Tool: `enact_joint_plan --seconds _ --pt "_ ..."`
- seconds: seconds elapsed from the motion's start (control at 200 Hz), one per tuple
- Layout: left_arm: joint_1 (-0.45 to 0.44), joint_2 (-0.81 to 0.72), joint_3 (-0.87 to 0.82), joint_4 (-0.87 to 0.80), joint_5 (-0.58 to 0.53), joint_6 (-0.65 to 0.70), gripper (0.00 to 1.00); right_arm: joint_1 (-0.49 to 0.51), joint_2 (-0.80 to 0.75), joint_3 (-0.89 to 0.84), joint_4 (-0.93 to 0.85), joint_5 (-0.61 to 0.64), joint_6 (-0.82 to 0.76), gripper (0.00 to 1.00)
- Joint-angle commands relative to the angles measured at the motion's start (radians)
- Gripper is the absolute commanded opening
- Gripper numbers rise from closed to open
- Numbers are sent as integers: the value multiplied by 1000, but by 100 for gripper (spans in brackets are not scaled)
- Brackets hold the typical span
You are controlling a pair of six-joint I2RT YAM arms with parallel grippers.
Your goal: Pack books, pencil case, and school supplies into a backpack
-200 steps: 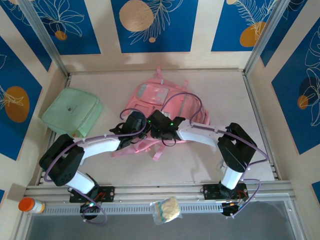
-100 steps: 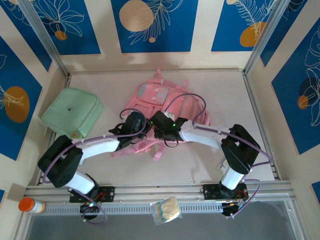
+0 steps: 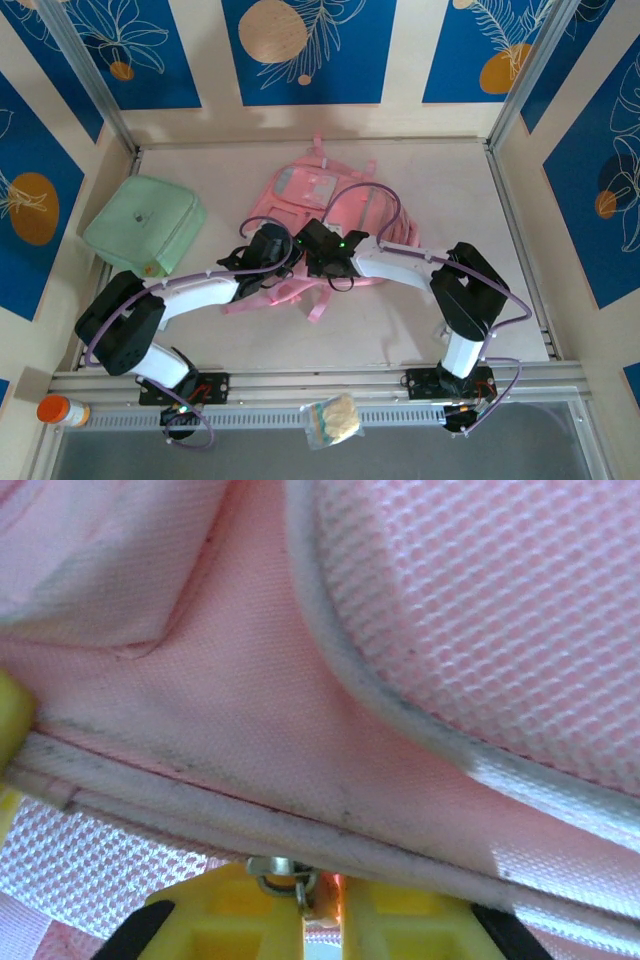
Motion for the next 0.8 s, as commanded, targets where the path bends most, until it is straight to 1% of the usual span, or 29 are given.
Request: enact_joint_plan --seconds 0.0,0.065,0.135,0.19,0.3,0.4,0.52,0.665,0.72,0.795 --pt "-16 -31 38 19 9 33 0 -8 4 30 25 38 -75 11" --pt "-16 -33 33 13 1 35 0 -9 -16 29 9 51 -83 5" --pt "-13 -39 31 5 -9 48 0 -12 -38 21 0 42 -101 4" --pt "-5 -43 34 -17 -13 59 0 -13 -49 20 -28 34 -108 0" --pt "26 -53 27 -28 3 69 0 -14 -72 12 -102 34 -104 0" --pt "61 -66 20 -49 9 90 0 -24 -114 -35 -132 7 -108 0" --pt "124 -66 18 -55 76 114 0 -54 -173 -105 -158 -50 -116 0" --pt "199 -43 42 -68 178 175 0 -87 -235 -157 -204 -83 -148 0" --pt "209 -30 57 -74 203 186 0 -85 -241 -159 -207 -77 -164 0" --pt "209 -14 64 -57 221 189 0 -82 -235 -159 -168 -106 -208 0"
